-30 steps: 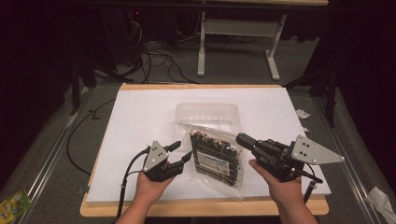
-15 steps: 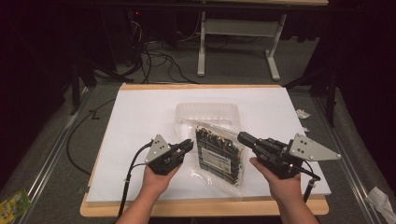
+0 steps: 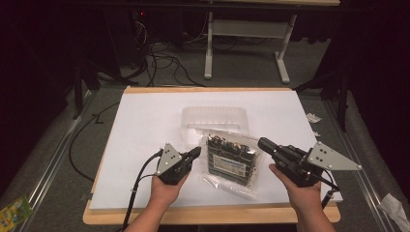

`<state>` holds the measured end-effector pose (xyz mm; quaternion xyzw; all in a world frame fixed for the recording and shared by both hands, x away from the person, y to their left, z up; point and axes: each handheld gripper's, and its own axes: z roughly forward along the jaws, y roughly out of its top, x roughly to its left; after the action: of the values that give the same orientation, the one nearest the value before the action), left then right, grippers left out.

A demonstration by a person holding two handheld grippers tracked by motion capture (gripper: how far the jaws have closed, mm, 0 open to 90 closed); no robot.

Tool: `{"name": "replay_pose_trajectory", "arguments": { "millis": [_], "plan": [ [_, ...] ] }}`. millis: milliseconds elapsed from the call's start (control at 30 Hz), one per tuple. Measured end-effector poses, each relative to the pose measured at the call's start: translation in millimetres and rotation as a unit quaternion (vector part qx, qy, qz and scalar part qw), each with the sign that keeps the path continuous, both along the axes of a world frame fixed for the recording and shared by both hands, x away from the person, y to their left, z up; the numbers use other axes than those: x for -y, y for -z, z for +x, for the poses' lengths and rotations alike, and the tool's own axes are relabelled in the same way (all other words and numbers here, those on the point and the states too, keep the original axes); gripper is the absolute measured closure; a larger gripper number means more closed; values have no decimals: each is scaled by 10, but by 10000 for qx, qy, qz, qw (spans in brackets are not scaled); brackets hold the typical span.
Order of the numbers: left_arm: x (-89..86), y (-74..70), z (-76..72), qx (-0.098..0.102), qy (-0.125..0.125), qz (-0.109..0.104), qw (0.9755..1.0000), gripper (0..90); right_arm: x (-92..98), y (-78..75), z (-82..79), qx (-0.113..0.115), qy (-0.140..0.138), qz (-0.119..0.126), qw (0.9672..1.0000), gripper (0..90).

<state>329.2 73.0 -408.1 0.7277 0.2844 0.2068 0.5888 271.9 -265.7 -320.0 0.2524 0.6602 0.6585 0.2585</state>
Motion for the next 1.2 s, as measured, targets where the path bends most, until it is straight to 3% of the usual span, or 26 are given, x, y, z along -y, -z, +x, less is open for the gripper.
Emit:
{"name": "replay_pose_trajectory", "arguments": {
  "millis": [167,433,500,533,600,700,767,933,967,1033,1067,1200],
  "plan": [
    [54,12,-49,41,77,61,9999,900,132,91,-24,-89,209,-186,9996,883],
    [106,34,-67,79,111,163,9998,900,268,188,-9,-329,284,-171,9989,811],
    [102,37,-61,63,119,157,9998,900,286,204,2,-389,215,-132,9989,728],
    [95,39,-56,51,123,154,9998,900,293,214,13,-457,143,-160,9987,619],
    [90,47,-55,53,122,159,9998,900,290,233,22,-539,129,-200,9983,502],
    [95,46,-54,53,113,147,9998,900,286,260,36,-655,34,-161,9977,426],
    [92,46,-50,45,122,160,9998,900,260,307,58,-767,-17,-263,9967,366],
    [92,45,-50,33,129,143,9998,900,192,436,129,-1037,-60,-348,9940,351],
    [91,45,-51,34,129,147,9998,900,147,527,189,-1229,-115,-425,9914,355],
    [87,44,-56,48,136,181,9997,900,124,576,219,-1279,-138,-486,9905,365],
    [86,43,-60,49,132,187,9997,900,69,668,264,-1412,-220,-612,9878,378],
    [83,43,-68,70,145,200,9997,900,7,779,320,-1566,-337,-745,9843,393]
  ]
}}
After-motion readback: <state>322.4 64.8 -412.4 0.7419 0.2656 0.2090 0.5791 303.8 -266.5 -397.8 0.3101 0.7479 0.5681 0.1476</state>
